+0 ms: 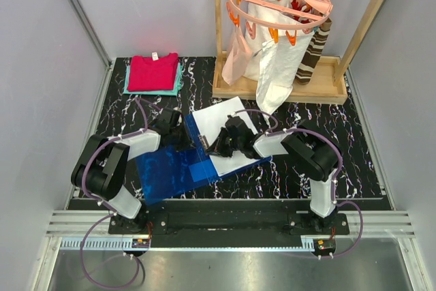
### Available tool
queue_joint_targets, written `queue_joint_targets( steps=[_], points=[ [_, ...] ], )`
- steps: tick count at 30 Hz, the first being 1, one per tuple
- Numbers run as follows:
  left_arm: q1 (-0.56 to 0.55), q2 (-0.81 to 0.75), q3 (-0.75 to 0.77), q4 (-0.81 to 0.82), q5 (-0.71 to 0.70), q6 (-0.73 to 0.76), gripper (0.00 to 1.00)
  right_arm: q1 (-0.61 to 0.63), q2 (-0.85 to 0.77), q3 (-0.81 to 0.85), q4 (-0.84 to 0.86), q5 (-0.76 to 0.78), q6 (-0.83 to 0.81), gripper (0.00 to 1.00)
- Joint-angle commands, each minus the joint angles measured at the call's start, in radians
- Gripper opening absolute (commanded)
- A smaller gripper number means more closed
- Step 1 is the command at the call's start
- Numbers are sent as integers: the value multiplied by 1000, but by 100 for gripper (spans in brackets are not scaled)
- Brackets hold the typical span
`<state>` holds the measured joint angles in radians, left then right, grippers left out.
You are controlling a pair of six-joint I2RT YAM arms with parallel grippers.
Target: Put the files into the folder
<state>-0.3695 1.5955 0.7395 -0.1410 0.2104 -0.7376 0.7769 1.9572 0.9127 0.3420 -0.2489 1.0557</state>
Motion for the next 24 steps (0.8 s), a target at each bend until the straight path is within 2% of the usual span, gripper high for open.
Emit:
queue_joint_targets(
  steps=[1, 7, 12, 15, 18, 21, 22, 24],
  points=[
    [-14, 77, -92, -155, -86, 37, 0, 1, 129, -6, -409, 322, -59, 0],
    [-14, 72, -101, -143, -77, 35, 0, 13, 149, -14, -480, 434, -48, 0],
    [-14, 69, -101, -141, -71, 37, 0, 19, 138, -3, -504, 451, -59, 0],
    [-14, 66, -107, -134, -65, 37, 0, 19, 132, 18, -447, 378, -108, 0],
    [-16, 63, -112, -131, -60, 37, 0, 21, 100, 29, -352, 213, -118, 0],
    [-17, 55, -120, -121, -49, 32, 0, 19, 43, 35, -276, 96, -108, 5],
    [-17, 50, -121, -121, -48, 30, 0, 19, 31, 38, -271, 86, -106, 17],
    [-17, 46, -124, -121, -46, 30, 0, 16, 11, 51, -268, 54, -108, 24]
  ],
)
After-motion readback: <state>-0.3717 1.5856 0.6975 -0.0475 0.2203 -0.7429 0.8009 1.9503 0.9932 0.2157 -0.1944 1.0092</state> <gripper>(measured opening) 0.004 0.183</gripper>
